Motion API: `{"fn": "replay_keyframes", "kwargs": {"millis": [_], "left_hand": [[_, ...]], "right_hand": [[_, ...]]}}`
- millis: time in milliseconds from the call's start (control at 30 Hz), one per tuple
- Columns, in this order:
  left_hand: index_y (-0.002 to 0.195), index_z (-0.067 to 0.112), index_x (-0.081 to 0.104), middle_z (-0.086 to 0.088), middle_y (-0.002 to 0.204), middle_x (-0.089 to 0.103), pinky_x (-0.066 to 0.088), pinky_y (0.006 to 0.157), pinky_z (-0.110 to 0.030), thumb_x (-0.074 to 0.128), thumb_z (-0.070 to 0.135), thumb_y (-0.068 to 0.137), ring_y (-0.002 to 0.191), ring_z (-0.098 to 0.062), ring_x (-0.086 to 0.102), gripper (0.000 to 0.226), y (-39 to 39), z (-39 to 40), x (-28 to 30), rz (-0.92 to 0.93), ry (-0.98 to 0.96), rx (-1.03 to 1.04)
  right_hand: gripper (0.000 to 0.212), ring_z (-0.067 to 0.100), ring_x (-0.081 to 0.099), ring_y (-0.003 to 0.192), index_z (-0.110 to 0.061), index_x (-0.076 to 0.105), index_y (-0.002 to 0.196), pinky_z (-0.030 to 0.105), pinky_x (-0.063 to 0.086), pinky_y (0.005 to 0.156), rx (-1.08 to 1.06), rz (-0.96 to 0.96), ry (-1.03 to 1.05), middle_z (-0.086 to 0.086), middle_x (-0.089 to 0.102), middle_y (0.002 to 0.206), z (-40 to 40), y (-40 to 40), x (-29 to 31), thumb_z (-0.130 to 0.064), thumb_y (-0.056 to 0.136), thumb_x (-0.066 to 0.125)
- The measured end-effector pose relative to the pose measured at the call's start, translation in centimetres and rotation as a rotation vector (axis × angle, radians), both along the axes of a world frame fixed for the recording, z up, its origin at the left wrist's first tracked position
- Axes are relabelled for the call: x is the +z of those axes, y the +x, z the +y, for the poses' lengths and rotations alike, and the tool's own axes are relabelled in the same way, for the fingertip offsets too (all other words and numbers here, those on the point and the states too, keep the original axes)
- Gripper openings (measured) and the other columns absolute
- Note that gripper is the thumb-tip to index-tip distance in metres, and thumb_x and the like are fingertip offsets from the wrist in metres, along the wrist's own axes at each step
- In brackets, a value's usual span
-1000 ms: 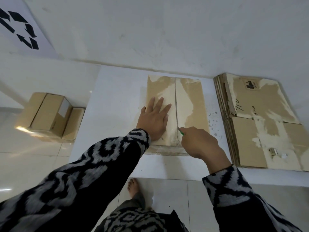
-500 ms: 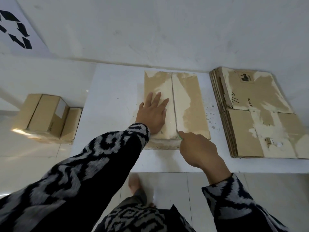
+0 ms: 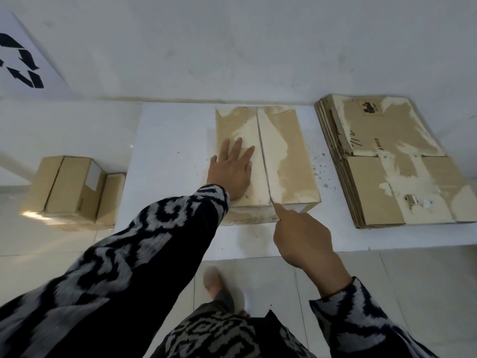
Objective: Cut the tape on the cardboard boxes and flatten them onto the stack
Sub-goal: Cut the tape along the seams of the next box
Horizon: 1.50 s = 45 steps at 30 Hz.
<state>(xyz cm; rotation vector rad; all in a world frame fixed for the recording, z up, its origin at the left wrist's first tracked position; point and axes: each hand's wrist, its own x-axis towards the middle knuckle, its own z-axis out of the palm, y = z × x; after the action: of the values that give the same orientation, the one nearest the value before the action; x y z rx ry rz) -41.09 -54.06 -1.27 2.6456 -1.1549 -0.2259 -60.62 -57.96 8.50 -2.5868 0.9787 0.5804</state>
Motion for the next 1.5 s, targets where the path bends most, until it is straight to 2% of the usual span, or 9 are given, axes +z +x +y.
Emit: {"fn": "replay_keyframes", "kwargs": {"millis": [333,567,667,767,867,933,1100,1367,1500], "left_hand": [[0.155,0.037,0.014,0.005,0.166,-0.002,0.016,0.118,-0.056,0.017,0.040,0.105,0.152,-0.024,-0.008,0.050,-0.2,0.1,0.7,0.032,0.071,-0.012],[0.157,0.030,0.004,-0.001,0.165,-0.009,0.004,0.120,-0.054,0.013,0.049,0.104,0.150,-0.035,-0.011,0.057,-1.2,1.1,3.0,0.059,0.204,-0.102],[0.157,0.023,0.011,-0.001,0.166,-0.002,0.007,0.121,-0.052,0.021,0.058,0.101,0.151,-0.036,-0.005,0.066,-2.7,3.2,4.1,0.057,0.229,-0.255],[0.157,0.025,0.011,0.002,0.166,0.000,0.009,0.121,-0.048,0.037,0.069,0.093,0.152,-0.029,-0.003,0.082,-3.8,5.3,4.3,0.043,0.274,-0.373],[0.157,0.029,0.014,0.006,0.165,0.003,0.019,0.120,-0.049,0.047,0.058,0.096,0.152,-0.026,-0.001,0.075,-3.7,6.0,4.1,0.060,0.267,-0.376],[0.156,0.030,0.015,0.008,0.165,0.005,0.022,0.119,-0.049,0.046,0.052,0.098,0.152,-0.023,0.000,0.069,-3.1,5.9,4.2,0.089,0.260,-0.365],[0.154,0.028,0.023,0.008,0.165,0.010,0.021,0.119,-0.043,0.047,0.050,0.099,0.152,-0.020,0.004,0.064,-2.1,5.6,4.7,0.128,0.267,-0.403],[0.152,0.015,0.022,0.000,0.161,0.023,0.020,0.120,-0.050,0.040,0.042,0.103,0.152,-0.030,0.005,0.059,-2.4,5.6,4.1,0.083,0.264,-0.433],[0.152,0.008,0.019,-0.003,0.160,0.026,0.022,0.118,-0.050,0.030,0.040,0.106,0.151,-0.034,0.009,0.058,-2.8,5.6,4.1,-0.017,0.308,-0.465]], "right_hand": [[0.066,0.013,0.044,0.067,-0.032,0.018,0.156,0.026,0.025,0.048,-0.098,-0.096,0.013,-0.005,0.048,0.079,1.0,-1.7,-0.8,-0.012,0.096,0.037],[0.051,0.012,0.048,0.057,-0.042,0.033,0.151,0.026,0.038,0.052,-0.303,-0.478,0.340,-0.002,0.055,0.066,0.7,-7.6,-2.6,-0.021,0.104,0.028],[0.049,0.014,0.050,0.062,-0.037,0.028,0.152,0.027,0.038,0.052,-0.475,-0.488,0.439,0.002,0.062,0.083,0.5,-10.1,-3.7,-0.024,0.105,0.029],[0.034,0.015,0.051,0.063,-0.020,0.055,0.127,0.043,0.044,0.060,-0.564,-0.489,0.538,0.002,0.057,0.085,0.7,-10.8,-4.8,-0.023,0.104,0.031],[0.033,0.016,0.060,0.065,-0.023,0.054,0.129,0.031,0.047,0.059,-0.573,-0.516,0.660,0.004,0.062,0.090,0.5,-10.3,-4.9,-0.019,0.105,0.032],[0.038,0.012,0.055,0.061,-0.030,0.050,0.136,0.023,0.042,0.054,-0.485,-0.492,0.630,0.000,0.065,0.092,0.0,-9.5,-4.9,-0.019,0.104,0.033],[0.039,0.004,0.045,0.051,-0.047,0.045,0.141,0.021,0.036,0.053,-0.249,-0.477,0.444,-0.016,0.050,0.050,-1.0,-7.7,-4.9,-0.040,0.103,0.036],[0.037,0.009,0.057,0.073,-0.053,0.050,0.135,0.028,0.046,0.058,-0.075,-0.427,0.141,-0.014,0.060,0.084,-1.6,-5.3,-5.2,-0.042,0.102,0.037],[0.037,0.010,0.056,0.070,-0.053,0.050,0.135,0.029,0.046,0.058,-0.068,-0.427,0.112,-0.011,0.060,0.080,-1.8,-4.7,-5.4,-0.039,0.102,0.038]]}}
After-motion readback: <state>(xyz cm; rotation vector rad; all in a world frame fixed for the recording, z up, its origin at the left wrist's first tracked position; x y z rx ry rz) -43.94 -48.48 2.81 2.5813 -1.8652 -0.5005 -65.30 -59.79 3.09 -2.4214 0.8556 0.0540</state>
